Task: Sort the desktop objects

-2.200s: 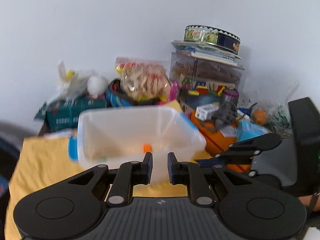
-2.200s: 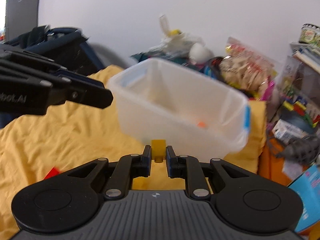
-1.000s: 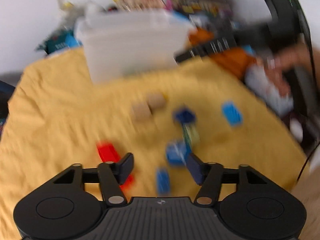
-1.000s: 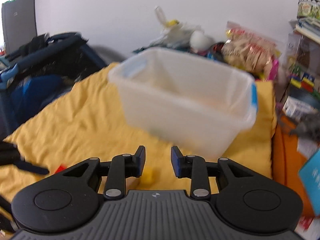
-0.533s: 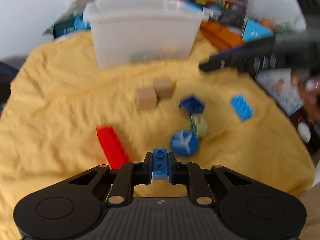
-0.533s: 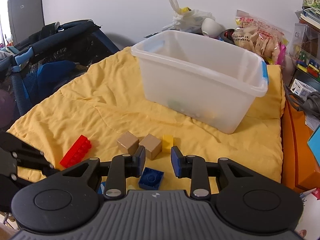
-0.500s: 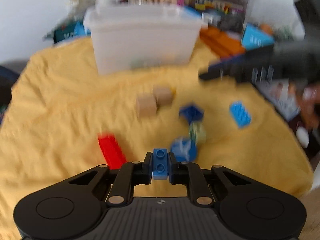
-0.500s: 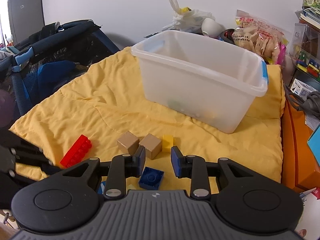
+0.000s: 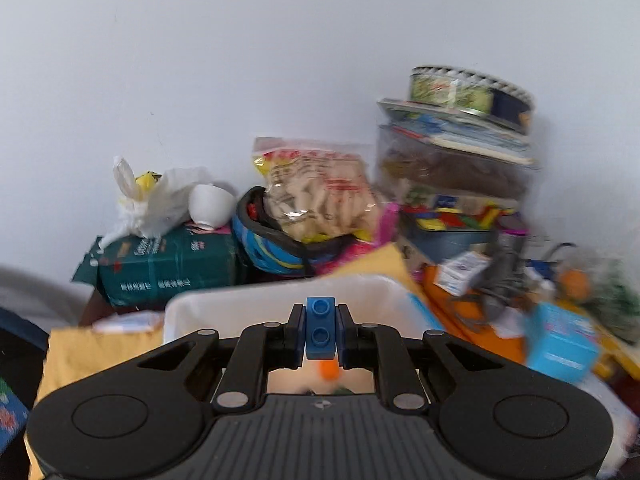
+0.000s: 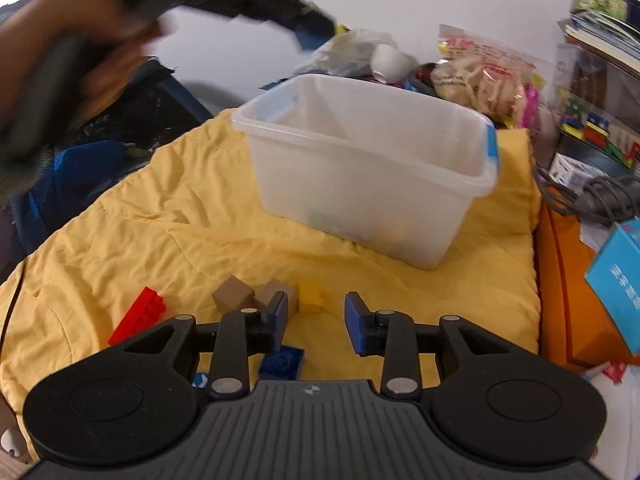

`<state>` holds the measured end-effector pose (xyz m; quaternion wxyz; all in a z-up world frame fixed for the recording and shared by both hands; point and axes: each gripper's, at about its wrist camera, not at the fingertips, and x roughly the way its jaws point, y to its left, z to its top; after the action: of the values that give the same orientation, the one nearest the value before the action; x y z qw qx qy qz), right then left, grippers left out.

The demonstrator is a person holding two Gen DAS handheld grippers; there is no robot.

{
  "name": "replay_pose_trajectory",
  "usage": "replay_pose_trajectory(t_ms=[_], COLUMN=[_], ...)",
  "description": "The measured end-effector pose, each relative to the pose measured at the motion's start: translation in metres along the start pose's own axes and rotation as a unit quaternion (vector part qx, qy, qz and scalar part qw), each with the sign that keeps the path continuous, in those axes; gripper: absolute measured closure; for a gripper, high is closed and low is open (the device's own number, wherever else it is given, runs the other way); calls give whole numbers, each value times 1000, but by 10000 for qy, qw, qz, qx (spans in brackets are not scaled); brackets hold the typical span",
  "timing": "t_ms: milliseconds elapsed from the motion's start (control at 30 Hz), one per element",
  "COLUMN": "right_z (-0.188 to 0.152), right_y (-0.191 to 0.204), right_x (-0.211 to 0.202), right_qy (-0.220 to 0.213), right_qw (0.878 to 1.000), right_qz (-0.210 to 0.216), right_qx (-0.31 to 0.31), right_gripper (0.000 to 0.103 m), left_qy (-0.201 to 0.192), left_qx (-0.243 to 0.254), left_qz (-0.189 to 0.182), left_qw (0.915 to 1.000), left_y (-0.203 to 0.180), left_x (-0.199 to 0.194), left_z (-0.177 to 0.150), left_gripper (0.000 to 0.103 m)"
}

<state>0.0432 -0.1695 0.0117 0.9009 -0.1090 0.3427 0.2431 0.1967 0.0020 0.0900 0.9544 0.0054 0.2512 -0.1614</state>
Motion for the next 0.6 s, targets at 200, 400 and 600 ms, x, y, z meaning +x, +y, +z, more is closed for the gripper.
replay_pose_trajectory(t_ms=[200, 400, 600], right_z=[-8, -12, -3], right_y=[-8, -10, 7], right_x=[-6, 1, 6], right_qy=[95, 227, 118], right_qw=[9994, 9989, 9999], right_qz=[-225, -228, 8], right_qx=[240, 341, 24], right_gripper=[65, 64, 60], left_qy=[1157, 722, 357], left_qx=[220, -120, -107], left_qz=[-96, -124, 94], left_qw=[9930, 9972, 9993], left_y=[6, 12, 7], left_x=[66, 18, -59], left_z=[-25, -50, -92], left_gripper=[63, 52, 36])
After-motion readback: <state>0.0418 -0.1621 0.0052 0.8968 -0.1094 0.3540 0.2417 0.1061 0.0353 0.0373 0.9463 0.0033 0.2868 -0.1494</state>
